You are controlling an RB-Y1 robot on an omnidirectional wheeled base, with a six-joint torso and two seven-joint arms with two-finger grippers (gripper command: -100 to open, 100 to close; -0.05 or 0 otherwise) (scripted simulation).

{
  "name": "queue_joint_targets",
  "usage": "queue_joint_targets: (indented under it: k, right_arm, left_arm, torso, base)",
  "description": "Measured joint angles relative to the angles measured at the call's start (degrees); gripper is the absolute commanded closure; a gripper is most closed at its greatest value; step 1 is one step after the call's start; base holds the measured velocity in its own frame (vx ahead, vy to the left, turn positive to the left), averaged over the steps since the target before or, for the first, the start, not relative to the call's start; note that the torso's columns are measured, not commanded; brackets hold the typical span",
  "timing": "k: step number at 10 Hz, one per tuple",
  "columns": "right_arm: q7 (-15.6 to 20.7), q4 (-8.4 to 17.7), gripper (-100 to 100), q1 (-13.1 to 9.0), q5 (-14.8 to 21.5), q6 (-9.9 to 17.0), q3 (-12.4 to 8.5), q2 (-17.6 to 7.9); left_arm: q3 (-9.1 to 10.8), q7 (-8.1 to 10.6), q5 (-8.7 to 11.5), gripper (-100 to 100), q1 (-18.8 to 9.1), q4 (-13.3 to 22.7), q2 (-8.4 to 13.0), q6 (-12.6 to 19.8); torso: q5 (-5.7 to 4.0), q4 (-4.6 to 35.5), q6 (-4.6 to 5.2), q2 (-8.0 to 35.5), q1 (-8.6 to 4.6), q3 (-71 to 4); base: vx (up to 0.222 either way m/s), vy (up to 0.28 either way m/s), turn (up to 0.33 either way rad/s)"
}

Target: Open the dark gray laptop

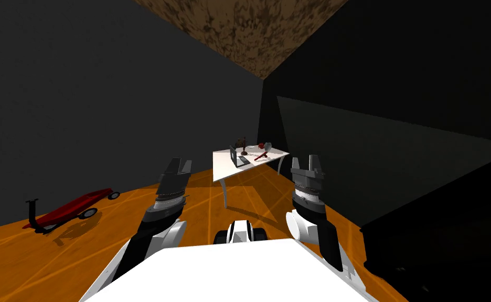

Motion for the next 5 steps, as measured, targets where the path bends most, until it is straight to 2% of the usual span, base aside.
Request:
queue_joint_targets:
  k: [2, 4, 5]
  right_arm:
    - [0.0, 0.0, 0, 0.01, 0.0, 0.0, 0.01, 0.01]
    - [0.0, 0.0, 0, 0.0, 0.0, 0.0, 0.0, 0.0]
    - [0.0, 0.0, 0, 0.0, 0.0, 0.0, 0.0, 0.0]
  left_arm:
    - [0.81, -0.5, -0.53, -100, -0.77, 1.91, 2.2, 2.18]
    - [0.98, -1.32, -1.34, -100, -1.74, 4.36, 2.77, 3.59]
    - [1.17, -1.63, -1.62, -100, -1.33, 5.38, 3.01, 3.97]
  torso:
    - [-0.03, 0.2, 0.0, 0.15, -0.1, -0.34]
    - [0.05, 0.3, 0.0, 0.44, 0.17, -0.17]
    - [0.05, 0.3, -0.01, 0.43, 0.16, -0.16]
  base:
    - [0.11, -0.116, 0.013]
    - [0.086, -0.097, 0.009]
    - [0.094, -0.082, 0.015]
